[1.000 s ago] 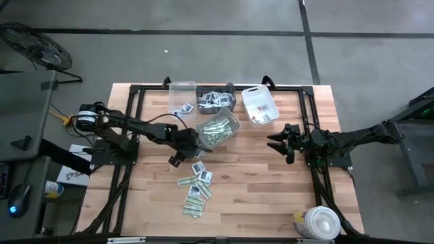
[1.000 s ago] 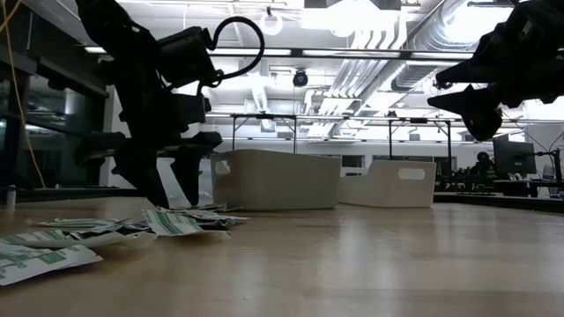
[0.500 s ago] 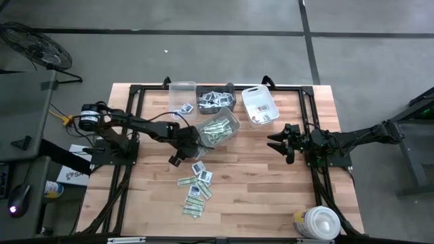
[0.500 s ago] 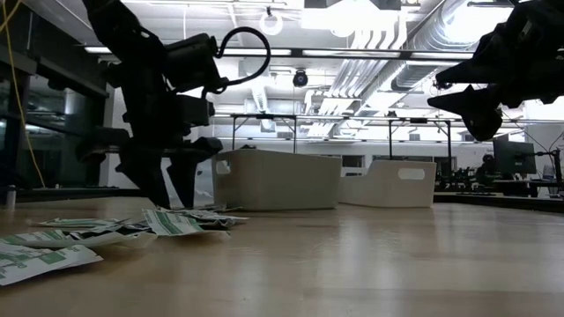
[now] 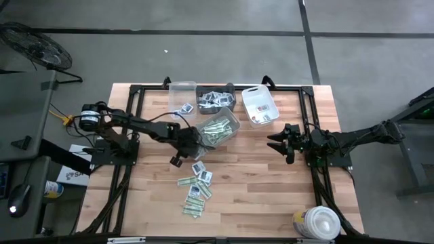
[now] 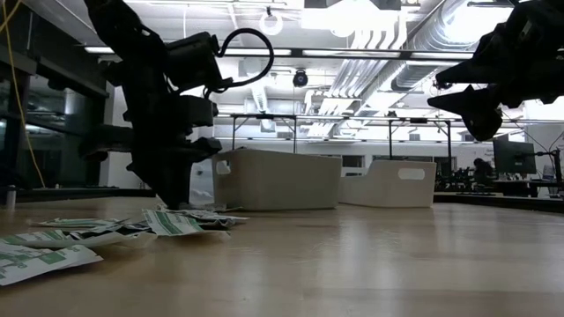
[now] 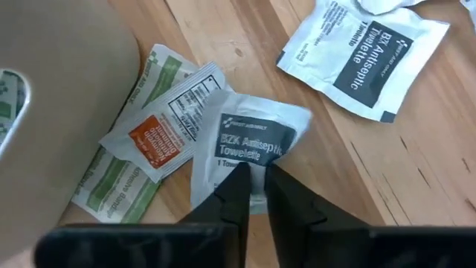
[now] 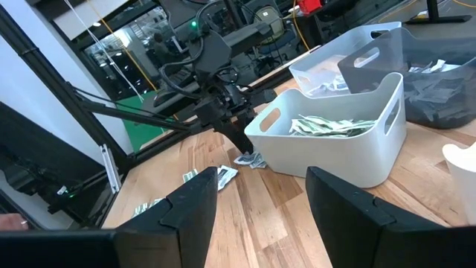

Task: Pick & Place First Aid Supplies
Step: Put the towelette pack into the black bin

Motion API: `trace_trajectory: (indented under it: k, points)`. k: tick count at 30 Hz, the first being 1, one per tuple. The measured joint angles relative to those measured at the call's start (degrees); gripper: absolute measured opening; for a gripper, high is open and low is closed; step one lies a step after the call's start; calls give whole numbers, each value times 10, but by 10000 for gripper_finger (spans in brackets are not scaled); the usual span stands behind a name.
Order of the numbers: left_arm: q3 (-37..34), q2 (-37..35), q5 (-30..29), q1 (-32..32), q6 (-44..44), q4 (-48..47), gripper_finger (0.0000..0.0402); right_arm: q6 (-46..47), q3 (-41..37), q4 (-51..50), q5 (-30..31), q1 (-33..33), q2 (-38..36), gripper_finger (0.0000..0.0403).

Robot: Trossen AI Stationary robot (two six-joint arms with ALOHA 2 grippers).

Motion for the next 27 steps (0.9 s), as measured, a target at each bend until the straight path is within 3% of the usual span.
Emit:
trace_trajectory:
  k: [4,17,27]
  points:
    - [-2,-16,-2,-7,-9,-13,7,0,0,0,0,0,0,200]
    - [-8,-123,-20,-24,-82,-104,1,0,0,0,0,0,0,200]
    - [39,-202,-95,-21,-122,-119,0,0,0,0,0,0,0,200]
